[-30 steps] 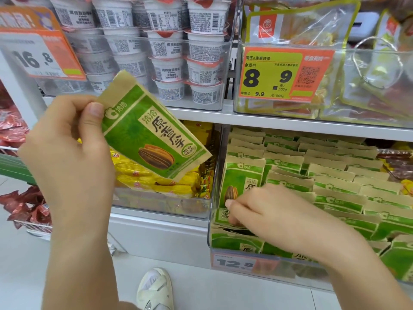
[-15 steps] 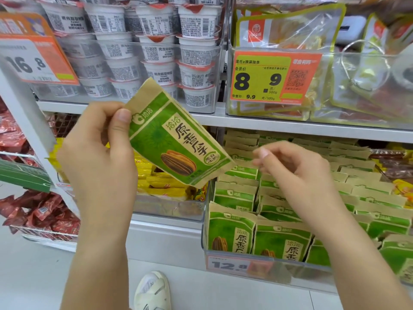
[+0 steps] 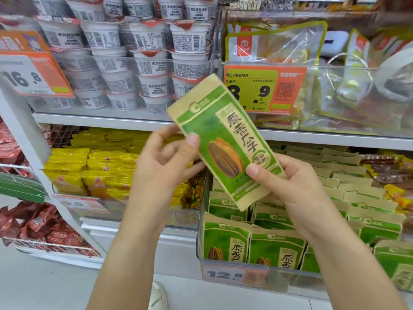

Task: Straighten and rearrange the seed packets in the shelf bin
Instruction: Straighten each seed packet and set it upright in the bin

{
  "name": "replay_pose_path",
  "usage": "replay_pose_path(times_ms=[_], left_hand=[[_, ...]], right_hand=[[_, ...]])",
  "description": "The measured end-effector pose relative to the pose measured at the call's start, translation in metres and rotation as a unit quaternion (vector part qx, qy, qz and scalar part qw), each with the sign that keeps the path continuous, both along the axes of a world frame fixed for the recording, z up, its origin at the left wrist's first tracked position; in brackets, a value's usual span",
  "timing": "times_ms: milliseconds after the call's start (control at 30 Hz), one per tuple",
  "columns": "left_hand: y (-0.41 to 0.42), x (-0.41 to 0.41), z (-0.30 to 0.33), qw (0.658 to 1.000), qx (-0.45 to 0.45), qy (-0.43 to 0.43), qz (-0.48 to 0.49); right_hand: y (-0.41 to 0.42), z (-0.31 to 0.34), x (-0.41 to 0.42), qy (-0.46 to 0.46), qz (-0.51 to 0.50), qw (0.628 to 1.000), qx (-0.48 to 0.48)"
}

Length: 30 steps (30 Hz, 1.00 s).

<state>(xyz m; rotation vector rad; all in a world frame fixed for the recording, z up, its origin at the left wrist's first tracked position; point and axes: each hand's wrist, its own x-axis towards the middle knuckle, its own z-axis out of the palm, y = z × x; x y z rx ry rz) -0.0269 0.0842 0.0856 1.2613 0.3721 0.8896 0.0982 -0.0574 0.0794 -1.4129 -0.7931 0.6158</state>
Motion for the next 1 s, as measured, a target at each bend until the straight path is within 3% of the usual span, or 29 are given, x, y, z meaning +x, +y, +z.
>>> replay_pose_path(times_ms=[67, 433, 633, 767, 1000], left_hand=[[-0.004, 0.003, -0.004, 0.997, 0.014, 0.048, -0.065], [0.001, -0.003, -0.018, 0.977, 0.086, 0.112, -0.157], [-0.008, 0.008, -0.018, 0.996, 0.017, 0.048, -0.076], [-0.013, 0.013, -0.024, 0.99, 0.125, 0.061, -0.001], [-0.015, 0.008, -0.027, 0.97, 0.195, 0.142, -0.045]], right_hand=[[0.002, -0.001, -0.001, 0.032, -0.008, 0.999, 0.013], [0.001, -0.003, -0.002, 0.055, 0.006, 0.998, 0.019], [0.002, -0.002, -0.004, 0.093, 0.035, 0.992, 0.071], [0.003, -0.003, -0.003, 0.097, 0.027, 0.992, 0.08], [0.005, -0.008, -0.002, 0.079, 0.014, 0.993, 0.089]])
